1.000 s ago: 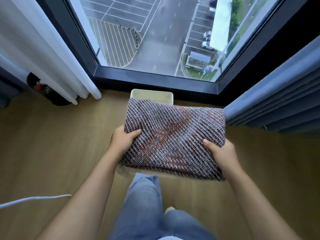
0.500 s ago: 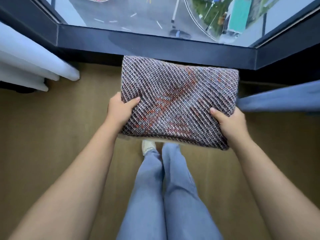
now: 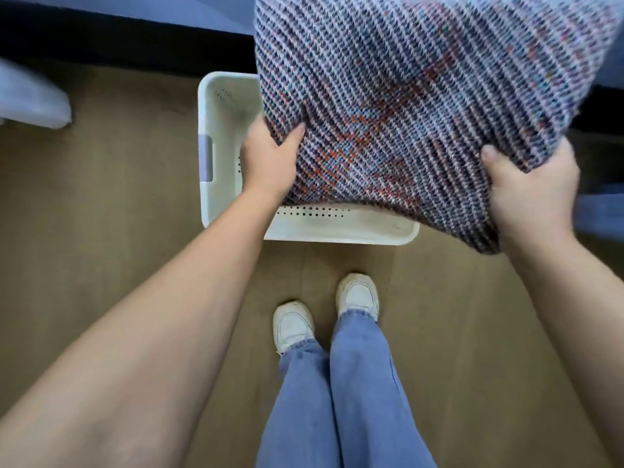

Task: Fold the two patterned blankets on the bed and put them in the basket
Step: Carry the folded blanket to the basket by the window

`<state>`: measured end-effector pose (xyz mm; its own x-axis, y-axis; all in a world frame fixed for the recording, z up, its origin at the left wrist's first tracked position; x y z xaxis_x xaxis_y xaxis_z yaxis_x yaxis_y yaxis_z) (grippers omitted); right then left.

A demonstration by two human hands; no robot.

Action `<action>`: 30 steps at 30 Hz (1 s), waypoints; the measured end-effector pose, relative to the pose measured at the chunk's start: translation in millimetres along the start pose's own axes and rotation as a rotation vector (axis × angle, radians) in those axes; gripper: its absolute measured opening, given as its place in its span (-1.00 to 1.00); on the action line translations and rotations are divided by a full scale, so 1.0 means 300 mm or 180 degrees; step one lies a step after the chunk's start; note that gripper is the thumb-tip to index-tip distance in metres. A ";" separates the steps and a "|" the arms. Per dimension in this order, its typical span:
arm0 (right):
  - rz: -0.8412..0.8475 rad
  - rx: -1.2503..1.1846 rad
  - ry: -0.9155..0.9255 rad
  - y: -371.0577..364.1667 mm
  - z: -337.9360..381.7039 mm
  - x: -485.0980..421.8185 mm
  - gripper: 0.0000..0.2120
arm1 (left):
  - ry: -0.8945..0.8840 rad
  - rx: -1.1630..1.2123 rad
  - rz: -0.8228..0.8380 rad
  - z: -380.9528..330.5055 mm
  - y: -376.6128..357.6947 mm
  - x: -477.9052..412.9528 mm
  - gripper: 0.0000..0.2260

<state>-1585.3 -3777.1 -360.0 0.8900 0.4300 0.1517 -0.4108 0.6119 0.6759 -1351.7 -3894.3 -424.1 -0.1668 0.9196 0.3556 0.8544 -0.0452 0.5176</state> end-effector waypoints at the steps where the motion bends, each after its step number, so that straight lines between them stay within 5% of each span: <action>1: 0.0172 0.0152 -0.0048 -0.054 -0.029 0.009 -0.65 | 0.0050 -0.0199 -0.0062 0.056 0.017 -0.020 -0.73; 7: 0.1151 0.1020 0.0018 -0.382 -0.175 0.136 -0.66 | 0.0623 -0.1728 -0.0225 0.368 0.128 -0.076 -0.67; 18: 0.1327 0.1941 -0.0254 -0.615 -0.438 0.090 -0.61 | 0.0252 -0.2953 -0.0134 0.588 -0.040 -0.193 -0.65; 25: 0.1466 0.1868 -0.0328 -0.615 -0.440 0.090 -0.43 | 0.0356 -0.3059 0.0093 0.584 -0.059 -0.211 -0.59; 30: 0.1418 0.1588 -0.0417 -0.393 -0.269 0.189 -0.36 | 0.0467 -0.2878 0.0218 0.356 0.045 -0.067 -0.33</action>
<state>-1502.4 -3771.2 -489.2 0.6866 0.4668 0.5574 -0.6312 0.0021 0.7756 -1284.3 -3871.7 -507.5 -0.2436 0.8478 0.4711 0.1648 -0.4425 0.8815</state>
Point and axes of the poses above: each hand's wrist, its own x-axis away from the middle knuckle, its own y-axis out of the back of the hand, z = x × y, the point moved 2 cm from there along -x, towards the middle knuckle, and after that the axes turned 12 degrees about -z, right-handed, at the moved point
